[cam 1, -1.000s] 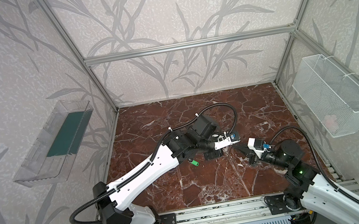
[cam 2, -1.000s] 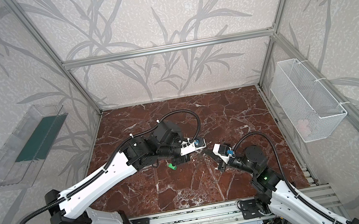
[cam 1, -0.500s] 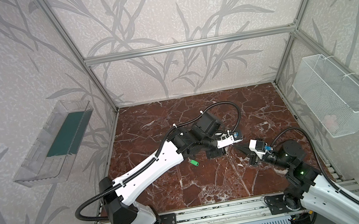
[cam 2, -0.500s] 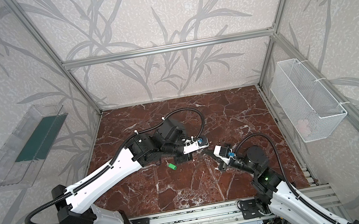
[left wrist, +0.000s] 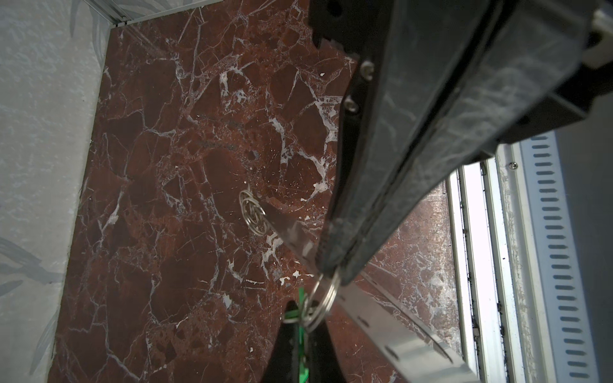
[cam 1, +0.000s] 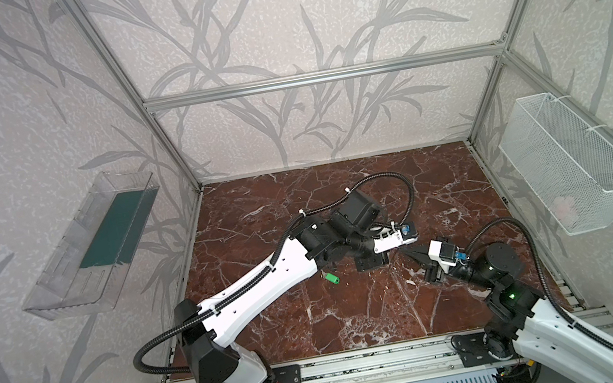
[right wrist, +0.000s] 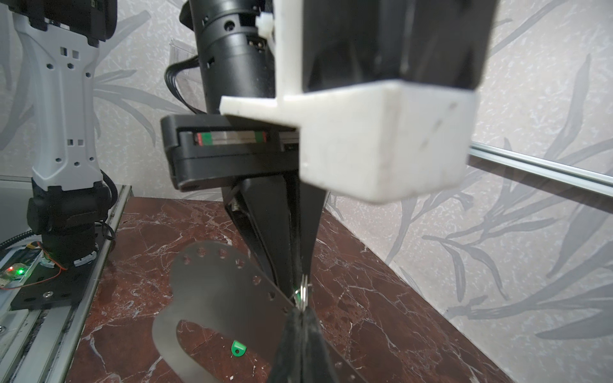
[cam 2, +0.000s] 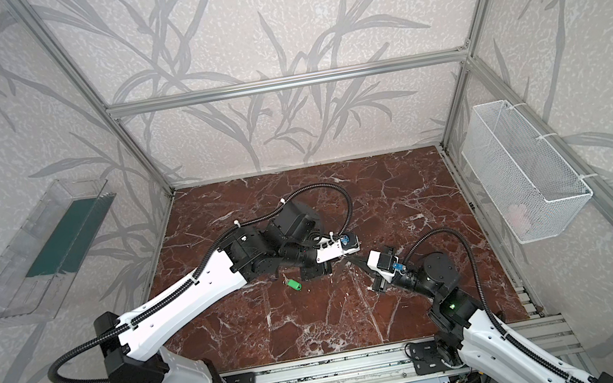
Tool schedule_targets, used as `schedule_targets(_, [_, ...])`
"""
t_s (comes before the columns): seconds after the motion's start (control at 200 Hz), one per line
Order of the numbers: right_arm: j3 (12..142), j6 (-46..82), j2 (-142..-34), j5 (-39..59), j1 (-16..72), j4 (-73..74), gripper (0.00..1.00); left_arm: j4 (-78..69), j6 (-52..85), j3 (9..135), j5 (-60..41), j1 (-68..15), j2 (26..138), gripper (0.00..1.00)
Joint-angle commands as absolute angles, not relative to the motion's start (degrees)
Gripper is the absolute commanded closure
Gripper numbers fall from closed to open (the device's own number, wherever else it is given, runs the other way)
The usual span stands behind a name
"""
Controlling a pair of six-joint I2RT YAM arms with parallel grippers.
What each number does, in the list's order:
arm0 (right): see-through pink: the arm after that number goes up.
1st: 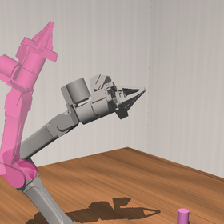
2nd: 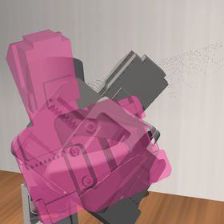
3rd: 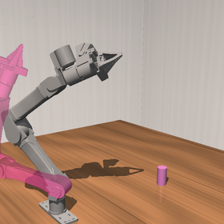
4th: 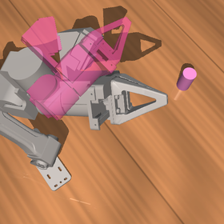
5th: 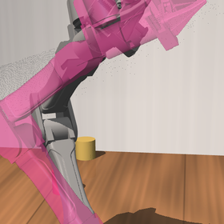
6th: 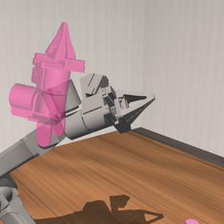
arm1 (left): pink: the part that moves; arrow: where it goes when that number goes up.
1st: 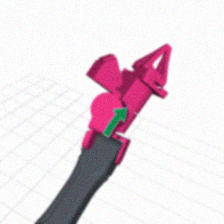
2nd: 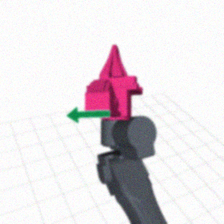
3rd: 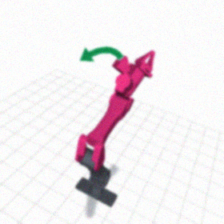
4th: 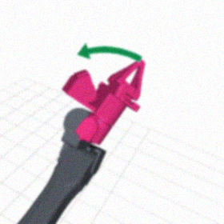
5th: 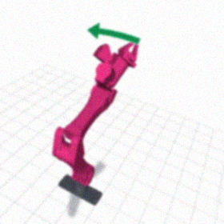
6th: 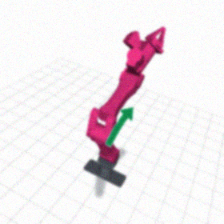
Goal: Put the keys on the keyring
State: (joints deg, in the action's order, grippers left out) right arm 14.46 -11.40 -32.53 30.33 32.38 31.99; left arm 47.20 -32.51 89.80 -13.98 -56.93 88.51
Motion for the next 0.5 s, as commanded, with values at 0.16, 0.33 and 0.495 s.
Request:
schedule_targets(0.16, [13.0, -5.96, -34.13, 31.87, 32.71, 44.61, 1.0, 33.4, -26.94, 79.03, -17.87, -54.43, 78.99, 0.63])
schedule_targets(0.33, [13.45, -3.93, -36.06, 34.01, 32.66, 47.0, 1.0, 19.84, -25.41, 67.91, -21.52, -53.46, 70.66, 0.62])
schedule_targets(0.495, [14.3, -2.39, -37.44, 36.57, 32.62, 47.54, 1.0, 15.42, -25.32, 65.16, -24.71, -53.2, 68.13, 0.65])
